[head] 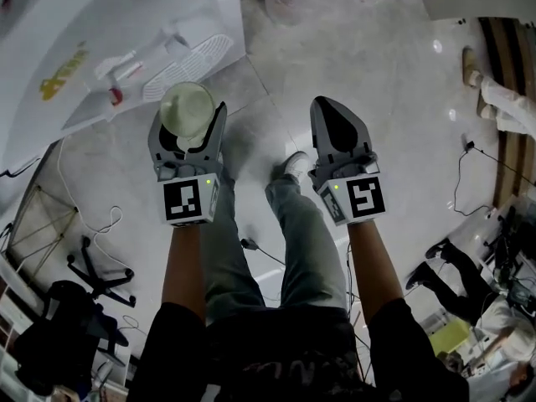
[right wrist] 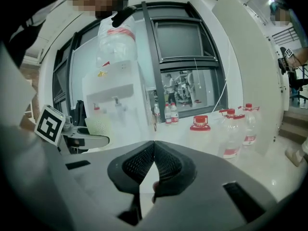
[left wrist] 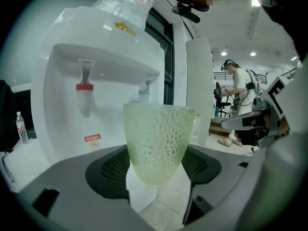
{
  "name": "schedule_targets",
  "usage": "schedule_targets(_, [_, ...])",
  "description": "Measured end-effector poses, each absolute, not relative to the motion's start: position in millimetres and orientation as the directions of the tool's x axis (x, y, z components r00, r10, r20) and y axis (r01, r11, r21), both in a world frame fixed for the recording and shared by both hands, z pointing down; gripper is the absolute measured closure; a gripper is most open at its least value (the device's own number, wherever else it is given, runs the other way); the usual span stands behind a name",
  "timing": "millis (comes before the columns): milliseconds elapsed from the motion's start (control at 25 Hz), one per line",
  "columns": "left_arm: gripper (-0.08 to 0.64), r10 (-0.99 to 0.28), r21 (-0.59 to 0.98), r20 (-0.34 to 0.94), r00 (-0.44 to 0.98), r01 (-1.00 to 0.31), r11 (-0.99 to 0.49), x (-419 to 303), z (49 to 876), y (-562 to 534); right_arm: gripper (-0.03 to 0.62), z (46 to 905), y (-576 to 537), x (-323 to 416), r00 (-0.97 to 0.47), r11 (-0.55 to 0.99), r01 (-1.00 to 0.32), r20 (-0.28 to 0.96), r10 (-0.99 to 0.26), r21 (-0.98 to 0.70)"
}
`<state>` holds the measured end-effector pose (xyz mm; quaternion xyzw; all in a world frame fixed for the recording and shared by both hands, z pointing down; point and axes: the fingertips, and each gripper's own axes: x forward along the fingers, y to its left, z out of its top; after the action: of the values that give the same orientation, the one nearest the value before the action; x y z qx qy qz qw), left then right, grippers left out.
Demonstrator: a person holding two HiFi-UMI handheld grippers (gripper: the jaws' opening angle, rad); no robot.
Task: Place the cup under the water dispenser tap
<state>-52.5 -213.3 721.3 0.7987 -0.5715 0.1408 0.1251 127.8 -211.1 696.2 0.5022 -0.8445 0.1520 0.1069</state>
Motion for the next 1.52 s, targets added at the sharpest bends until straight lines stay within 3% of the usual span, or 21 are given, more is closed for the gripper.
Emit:
schedule_targets(600, [0.216, -0.91, -0.026, 0.354, 0.217, -0.97, -0.242, -59.9, 792.1, -276.4, 0.578, 789.2, -229.4, 137.0, -0.502, 0.481, -0.862, 0.393, -0.77, -0.16])
schedule_targets(960, [0.216, -0.876, -0.038, 0.444, 0.19, -0.972, -0.23, -59.9, 814.7, -291.1, 0.578, 792.7, -242.3, 133.5, -0.519, 0.49, -0.854, 0.356, -0.777, -0.175])
schedule_targets(1120, [0.216, -0.857, -0.022, 0.482, 0.181, -0.976, -0.218, -61.7, 826.9, -297.1, 0.578, 809.6, -234.4, 142.8, -0.522, 0.491, -0.85, 0.444, -0.728, -0.194])
schedule_targets(1280, [0.213, -0.851, -0.022, 0.493, 0.182, -0.975, -0.222, -60.0, 830.5, -297.6, 0.578, 816.4, -236.3, 144.5, -0.527, 0.504, -0.844, 0.454, -0.718, -0.184])
schedule_targets(1520, [0.21, -0.851, -0.008, 0.491, 0.184, -0.977, -0.215, -62.9, 830.5, -296.2, 0.578, 804.2, -247.9, 141.7, -0.529, 0.5, -0.847, 0.373, -0.763, -0.178])
